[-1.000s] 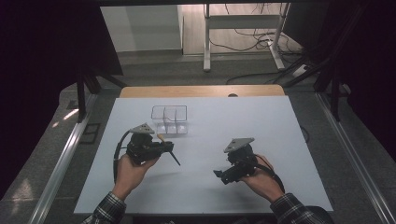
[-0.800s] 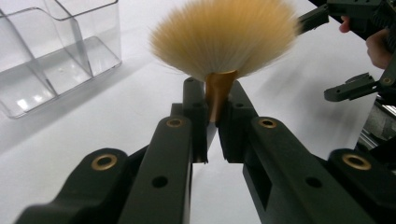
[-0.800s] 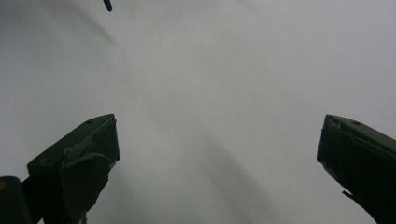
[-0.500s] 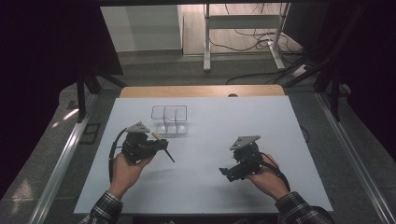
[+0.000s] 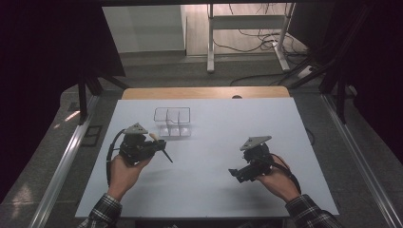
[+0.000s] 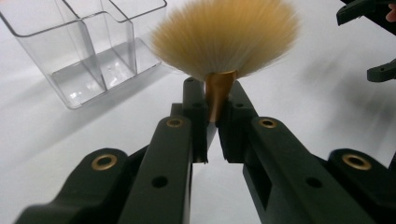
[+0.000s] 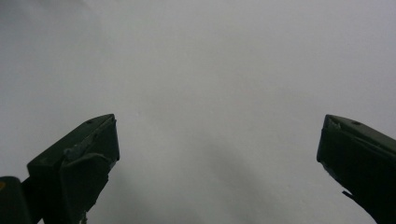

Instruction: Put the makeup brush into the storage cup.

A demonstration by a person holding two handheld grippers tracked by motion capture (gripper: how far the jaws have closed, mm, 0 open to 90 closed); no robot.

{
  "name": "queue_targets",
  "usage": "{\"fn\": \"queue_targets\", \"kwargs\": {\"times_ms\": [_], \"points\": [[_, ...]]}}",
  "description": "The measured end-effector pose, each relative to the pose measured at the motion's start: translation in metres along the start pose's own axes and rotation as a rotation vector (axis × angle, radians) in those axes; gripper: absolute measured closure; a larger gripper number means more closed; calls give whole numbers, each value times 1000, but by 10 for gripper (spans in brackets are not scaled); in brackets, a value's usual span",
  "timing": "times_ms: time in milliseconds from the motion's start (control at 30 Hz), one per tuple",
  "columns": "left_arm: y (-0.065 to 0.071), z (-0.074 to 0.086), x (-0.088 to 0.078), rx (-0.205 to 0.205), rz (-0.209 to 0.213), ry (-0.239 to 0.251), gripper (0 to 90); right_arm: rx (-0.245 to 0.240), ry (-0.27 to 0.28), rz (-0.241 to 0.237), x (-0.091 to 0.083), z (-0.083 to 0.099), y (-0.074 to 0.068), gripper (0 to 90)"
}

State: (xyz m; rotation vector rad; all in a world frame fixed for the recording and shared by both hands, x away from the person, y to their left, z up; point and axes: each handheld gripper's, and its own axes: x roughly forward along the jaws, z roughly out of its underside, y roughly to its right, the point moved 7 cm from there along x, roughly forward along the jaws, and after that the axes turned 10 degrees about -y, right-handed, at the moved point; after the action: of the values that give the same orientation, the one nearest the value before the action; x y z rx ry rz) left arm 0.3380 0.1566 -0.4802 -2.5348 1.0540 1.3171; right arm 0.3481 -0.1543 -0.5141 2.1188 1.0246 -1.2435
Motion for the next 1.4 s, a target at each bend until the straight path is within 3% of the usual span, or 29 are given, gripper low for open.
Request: {"fn": "queue_targets", "kwargs": {"times_ms": [233, 800, 1333, 1400], "points": [[-3, 1, -2, -3, -16, 5, 830, 0, -10, 7, -2, 6, 5, 0], [-14, 3, -11, -10, -64, 35, 830, 72, -1, 15, -14, 21, 21, 0], [-25, 0, -19, -18, -94, 56, 830, 137, 3, 50, -29, 44, 38, 0], [-27, 0, -20, -22, -95, 59, 830, 147, 9, 75, -33, 49, 42, 0]]}}
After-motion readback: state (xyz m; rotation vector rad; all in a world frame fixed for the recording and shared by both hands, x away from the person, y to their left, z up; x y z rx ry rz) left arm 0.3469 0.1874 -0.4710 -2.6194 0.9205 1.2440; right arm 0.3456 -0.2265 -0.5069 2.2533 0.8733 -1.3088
